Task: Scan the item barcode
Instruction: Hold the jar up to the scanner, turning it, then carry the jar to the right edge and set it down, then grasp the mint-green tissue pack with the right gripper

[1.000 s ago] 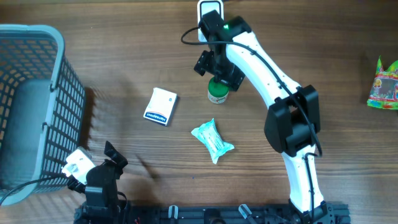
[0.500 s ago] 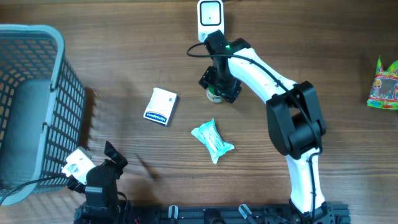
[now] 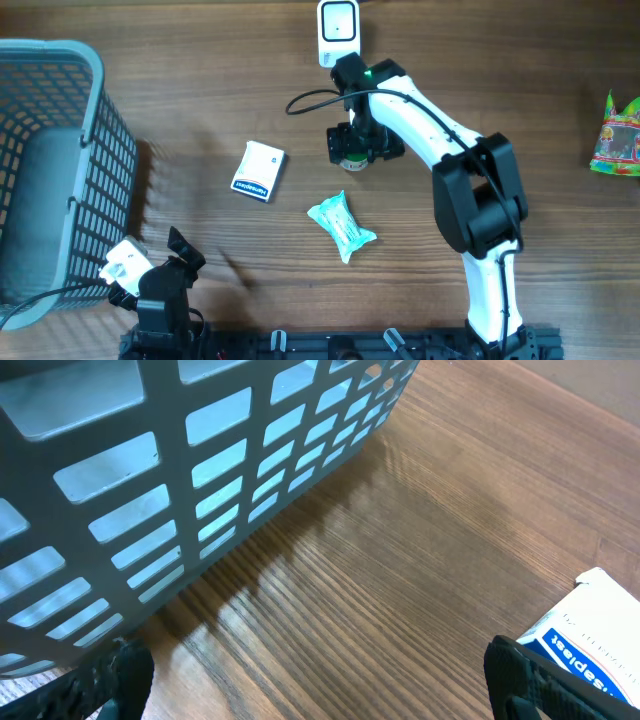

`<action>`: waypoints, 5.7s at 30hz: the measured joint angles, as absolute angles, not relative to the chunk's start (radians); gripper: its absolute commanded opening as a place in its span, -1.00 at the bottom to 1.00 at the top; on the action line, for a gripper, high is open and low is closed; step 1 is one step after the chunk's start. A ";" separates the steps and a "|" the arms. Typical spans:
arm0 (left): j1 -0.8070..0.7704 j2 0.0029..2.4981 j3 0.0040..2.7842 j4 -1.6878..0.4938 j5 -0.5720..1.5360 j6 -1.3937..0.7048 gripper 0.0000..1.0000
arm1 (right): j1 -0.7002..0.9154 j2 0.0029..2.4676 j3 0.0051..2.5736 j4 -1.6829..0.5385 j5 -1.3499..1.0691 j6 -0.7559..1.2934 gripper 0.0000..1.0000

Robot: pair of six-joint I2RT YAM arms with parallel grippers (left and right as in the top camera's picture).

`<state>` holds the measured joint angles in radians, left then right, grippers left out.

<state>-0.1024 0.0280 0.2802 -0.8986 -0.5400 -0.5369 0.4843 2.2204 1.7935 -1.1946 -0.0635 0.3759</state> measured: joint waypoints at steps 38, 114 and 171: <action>-0.102 0.028 0.280 -0.899 -0.540 -0.537 1.00 | 0.480 2.280 1.806 -1.162 -0.085 1.044 0.17; -0.102 0.029 0.280 -0.899 -0.540 -0.537 1.00 | -0.164 2.180 1.768 -0.738 0.273 0.243 0.10; -0.102 0.029 0.280 -0.899 -0.540 -0.537 1.00 | 0.953 1.993 1.711 -1.209 -0.068 0.514 -0.91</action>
